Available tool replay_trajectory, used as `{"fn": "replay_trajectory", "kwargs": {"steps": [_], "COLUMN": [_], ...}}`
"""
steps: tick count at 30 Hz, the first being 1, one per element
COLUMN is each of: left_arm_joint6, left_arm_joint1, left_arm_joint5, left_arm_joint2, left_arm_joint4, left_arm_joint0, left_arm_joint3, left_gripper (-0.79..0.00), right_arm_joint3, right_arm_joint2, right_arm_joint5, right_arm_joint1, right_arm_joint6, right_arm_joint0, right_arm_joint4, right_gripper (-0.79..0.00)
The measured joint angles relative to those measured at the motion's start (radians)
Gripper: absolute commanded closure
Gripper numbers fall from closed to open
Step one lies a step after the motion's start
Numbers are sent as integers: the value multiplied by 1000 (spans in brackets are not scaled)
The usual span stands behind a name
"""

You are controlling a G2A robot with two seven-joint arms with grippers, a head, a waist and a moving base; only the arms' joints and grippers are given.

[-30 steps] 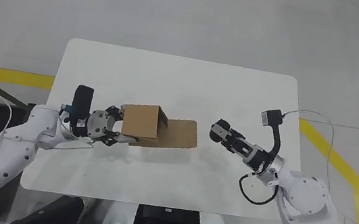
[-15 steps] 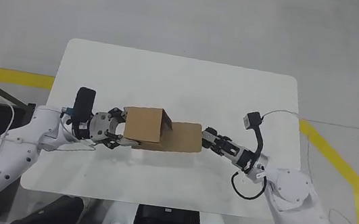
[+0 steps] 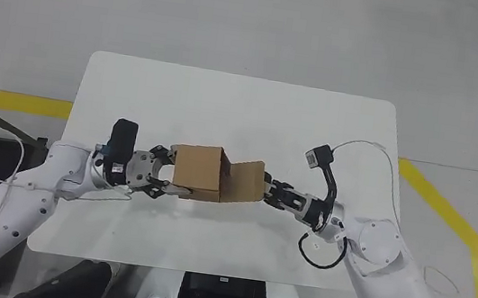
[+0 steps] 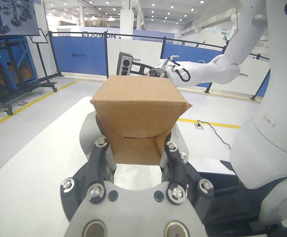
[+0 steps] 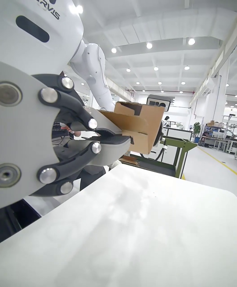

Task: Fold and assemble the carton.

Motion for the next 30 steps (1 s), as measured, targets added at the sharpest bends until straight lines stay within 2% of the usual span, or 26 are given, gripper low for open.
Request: {"fn": "replay_trajectory", "kwargs": {"steps": [6, 9, 13, 21, 30], "left_arm_joint6": [-30, -40, -48, -60, -52], "left_arm_joint1": [-12, -17, -22, -34, -46], "left_arm_joint5": [19, 21, 19, 16, 14], "left_arm_joint2": [1, -1, -5, -10, -14], "left_arm_joint4": [30, 37, 44, 79, 109], "left_arm_joint0": [-3, -3, -3, 2, 5], "left_arm_joint3": [4, 4, 2, -11, -9], "left_gripper": [-289, -289, -292, -289, -289], "right_arm_joint3": [-22, -27, -27, -36, -54], "right_arm_joint2": [-26, -34, -35, -39, -43], "right_arm_joint5": [18, 26, 45, 97, 129], "right_arm_joint1": [-1, -2, -1, 1, 3], "right_arm_joint6": [16, 9, 5, 15, 17], "right_arm_joint0": [12, 25, 38, 57, 62], "right_arm_joint4": [-10, -14, -23, -29, -39], "right_gripper": [-3, -74, -58, -129, -126]}}
